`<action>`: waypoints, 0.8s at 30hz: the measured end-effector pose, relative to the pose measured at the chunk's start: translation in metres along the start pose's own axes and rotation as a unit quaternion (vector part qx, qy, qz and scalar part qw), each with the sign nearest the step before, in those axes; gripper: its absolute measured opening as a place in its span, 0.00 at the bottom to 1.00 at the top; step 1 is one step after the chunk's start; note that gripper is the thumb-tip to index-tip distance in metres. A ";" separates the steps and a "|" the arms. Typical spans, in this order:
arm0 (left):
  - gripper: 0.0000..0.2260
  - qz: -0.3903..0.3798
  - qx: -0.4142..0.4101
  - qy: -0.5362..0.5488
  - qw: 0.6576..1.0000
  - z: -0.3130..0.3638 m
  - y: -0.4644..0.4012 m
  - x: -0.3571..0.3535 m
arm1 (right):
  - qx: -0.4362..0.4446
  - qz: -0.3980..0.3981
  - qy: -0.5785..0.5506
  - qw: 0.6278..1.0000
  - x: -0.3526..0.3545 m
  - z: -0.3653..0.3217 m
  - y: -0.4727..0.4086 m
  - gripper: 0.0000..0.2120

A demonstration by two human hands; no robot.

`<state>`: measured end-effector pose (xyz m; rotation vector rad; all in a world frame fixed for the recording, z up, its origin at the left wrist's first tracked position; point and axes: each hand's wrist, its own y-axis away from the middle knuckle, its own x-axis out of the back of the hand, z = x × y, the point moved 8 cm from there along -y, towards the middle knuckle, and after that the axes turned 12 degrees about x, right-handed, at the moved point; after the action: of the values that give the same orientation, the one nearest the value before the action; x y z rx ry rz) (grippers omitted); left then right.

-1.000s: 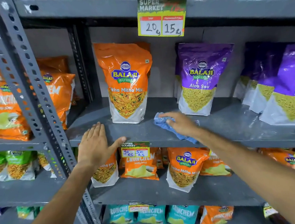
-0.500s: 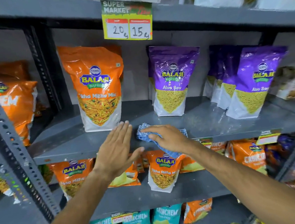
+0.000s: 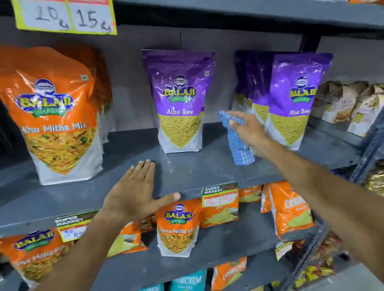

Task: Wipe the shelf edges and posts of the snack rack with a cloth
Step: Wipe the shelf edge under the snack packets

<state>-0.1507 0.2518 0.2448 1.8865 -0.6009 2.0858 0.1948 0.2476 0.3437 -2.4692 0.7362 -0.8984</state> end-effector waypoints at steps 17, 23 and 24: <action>0.59 -0.014 0.040 -0.007 0.999 -0.007 0.001 -0.001 | 0.103 -0.289 0.247 0.919 -0.129 0.092 -0.122 0.20; 0.60 -0.027 0.054 0.002 0.998 -0.003 0.003 0.002 | 0.105 -0.282 0.248 0.921 -0.096 0.054 -0.046 0.15; 0.60 -0.031 0.055 0.002 0.998 -0.002 0.004 0.002 | 0.106 -0.279 0.241 0.923 -0.088 0.046 -0.029 0.14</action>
<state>-0.1548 0.2495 0.2462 1.9330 -0.4293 2.1228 0.1783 0.3315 0.2858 -2.3028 0.0347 -1.7326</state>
